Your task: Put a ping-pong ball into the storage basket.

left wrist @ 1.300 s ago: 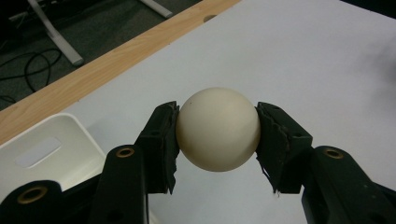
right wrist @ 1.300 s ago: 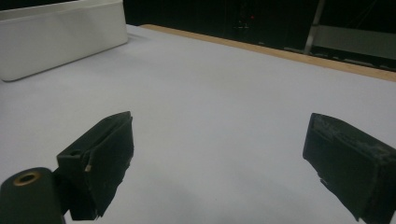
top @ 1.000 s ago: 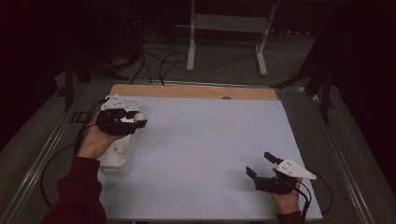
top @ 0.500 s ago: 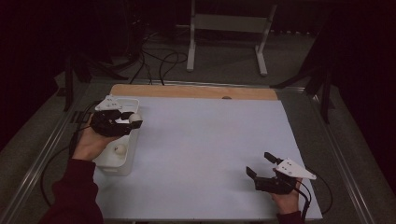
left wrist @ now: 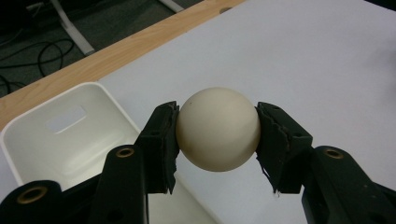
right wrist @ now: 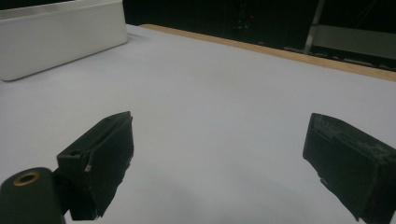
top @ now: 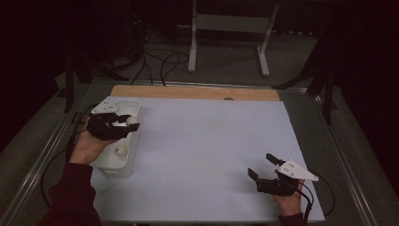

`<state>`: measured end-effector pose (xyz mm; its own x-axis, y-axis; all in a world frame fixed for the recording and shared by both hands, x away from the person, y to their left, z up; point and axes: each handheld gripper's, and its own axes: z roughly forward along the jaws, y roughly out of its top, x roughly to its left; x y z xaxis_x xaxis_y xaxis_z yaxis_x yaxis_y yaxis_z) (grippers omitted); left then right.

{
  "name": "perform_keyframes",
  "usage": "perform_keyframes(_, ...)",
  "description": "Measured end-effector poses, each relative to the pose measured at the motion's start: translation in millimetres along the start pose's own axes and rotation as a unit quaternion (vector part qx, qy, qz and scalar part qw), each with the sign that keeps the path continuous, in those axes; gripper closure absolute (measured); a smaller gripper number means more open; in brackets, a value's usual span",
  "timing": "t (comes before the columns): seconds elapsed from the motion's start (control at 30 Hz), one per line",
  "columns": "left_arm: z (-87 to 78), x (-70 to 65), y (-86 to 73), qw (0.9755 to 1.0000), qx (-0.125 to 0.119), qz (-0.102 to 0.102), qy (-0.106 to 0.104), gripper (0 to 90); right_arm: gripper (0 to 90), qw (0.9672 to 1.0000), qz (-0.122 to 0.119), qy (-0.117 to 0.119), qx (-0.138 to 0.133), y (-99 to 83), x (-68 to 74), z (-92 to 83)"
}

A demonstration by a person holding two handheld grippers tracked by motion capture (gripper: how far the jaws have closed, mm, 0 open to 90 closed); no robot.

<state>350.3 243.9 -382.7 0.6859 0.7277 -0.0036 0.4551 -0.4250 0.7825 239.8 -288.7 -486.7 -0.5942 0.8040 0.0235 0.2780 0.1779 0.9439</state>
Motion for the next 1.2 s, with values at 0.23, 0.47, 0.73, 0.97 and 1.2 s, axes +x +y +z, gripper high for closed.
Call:
perform_keyframes(0.23, -2.7, 2.5, -4.8, 1.0, 0.001, -0.005, 0.003, 51.1, 8.5, 1.0, 0.0, 0.0, 0.0, 0.0, 0.1, 0.0)
perform_keyframes(0.47, -6.8, 6.8, -10.3, 0.9999, -0.001, -0.012, 0.008, 51.0, 8.5, 1.0, 0.0, 0.0, 0.001, 0.0, 0.4, 0.2)
perform_keyframes(0.73, -11.6, 11.2, -17.9, 0.9996, 0.001, -0.023, 0.015, 51.0, 8.5, 1.0, -0.001, 0.0, 0.0, -0.1, 0.6, 0.8)
perform_keyframes(0.97, -16.6, 15.2, -23.1, 0.9993, 0.002, -0.028, 0.024, 50.9, 8.5, 1.0, -0.002, 0.001, 0.002, -0.1, 0.9, 1.0)
perform_keyframes(1.2, -21.5, 21.6, -31.5, 0.9985, 0.003, -0.041, 0.038, 50.7, 8.5, 1.0, -0.002, 0.001, 0.001, -0.1, 0.9, 1.0)
